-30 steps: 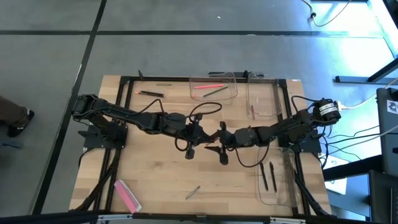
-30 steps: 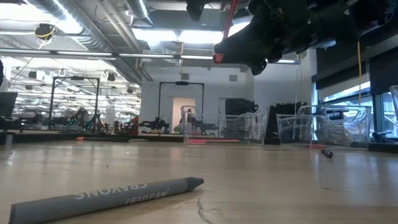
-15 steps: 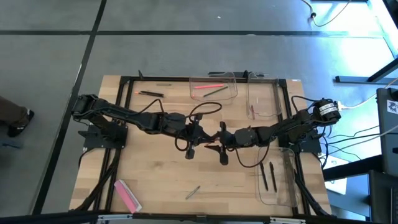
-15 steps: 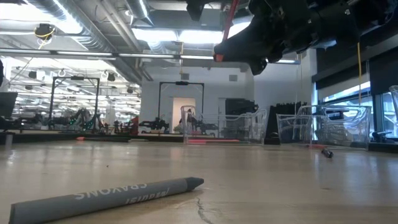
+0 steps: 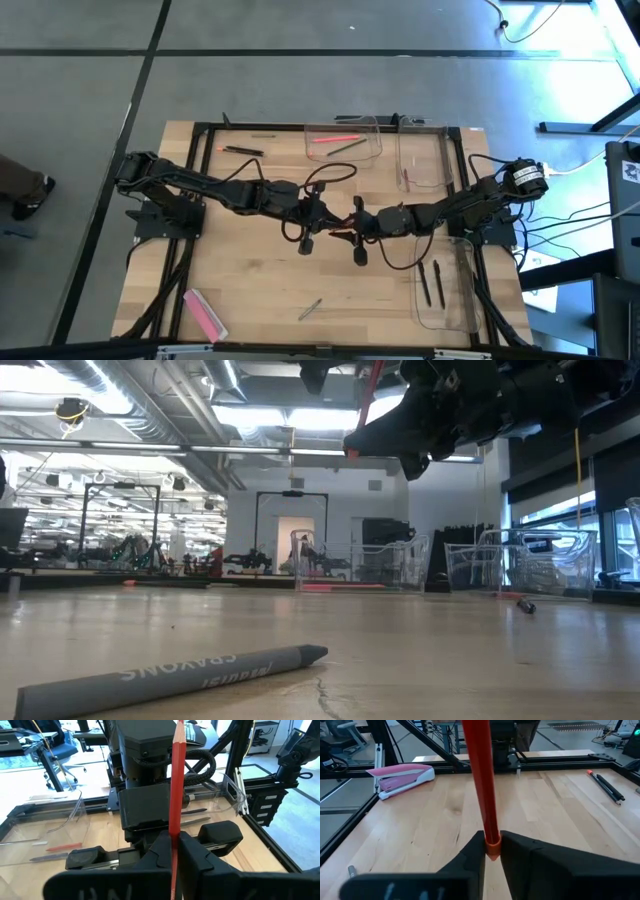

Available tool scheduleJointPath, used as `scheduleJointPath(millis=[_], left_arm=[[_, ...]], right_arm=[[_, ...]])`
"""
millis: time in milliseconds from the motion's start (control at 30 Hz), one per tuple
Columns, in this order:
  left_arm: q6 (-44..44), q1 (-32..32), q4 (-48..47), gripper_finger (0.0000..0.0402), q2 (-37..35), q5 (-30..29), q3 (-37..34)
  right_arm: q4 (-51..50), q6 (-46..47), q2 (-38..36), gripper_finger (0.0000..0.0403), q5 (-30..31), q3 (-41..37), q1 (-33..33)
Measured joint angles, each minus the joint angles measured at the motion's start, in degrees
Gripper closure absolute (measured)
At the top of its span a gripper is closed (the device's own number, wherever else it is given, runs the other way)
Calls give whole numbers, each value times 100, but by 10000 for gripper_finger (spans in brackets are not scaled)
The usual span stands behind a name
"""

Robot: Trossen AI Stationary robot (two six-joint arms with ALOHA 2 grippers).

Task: Sort crayons/erasers/pens/pencils in bins
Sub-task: Put the red pencil into the top left transparent bin

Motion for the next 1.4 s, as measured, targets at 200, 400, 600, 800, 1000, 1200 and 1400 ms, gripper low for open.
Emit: scheduleJointPath(millis=[200, 400, 600, 800, 1000, 1200, 1400], left_arm=[[-1, 0, 0, 401, 0, 2, 0], [-36, 4, 0, 388, 0, -5, 0], [-145, 0, -2, 353, 0, -202, 0], [-145, 0, -25, 317, 0, -222, 0], [-143, 0, -268, 305, 0, -530, -2], [3, 55, -413, 307, -2, -1241, -2], [152, 214, -444, 307, -67, -1284, 0]], right_arm=[[0, 1, 0, 350, 0, 0, 0], [0, 2, -2, 350, 2, 0, -2], [0, 4, -2, 350, 15, 1, -4], [-2, 5, -2, 350, 13, 1, -4], [-2, -60, -5, 350, 13, 2, -4], [-113, -76, -38, 350, 71, 2, -15], [-281, -77, -200, 350, 93, 2, -212]])
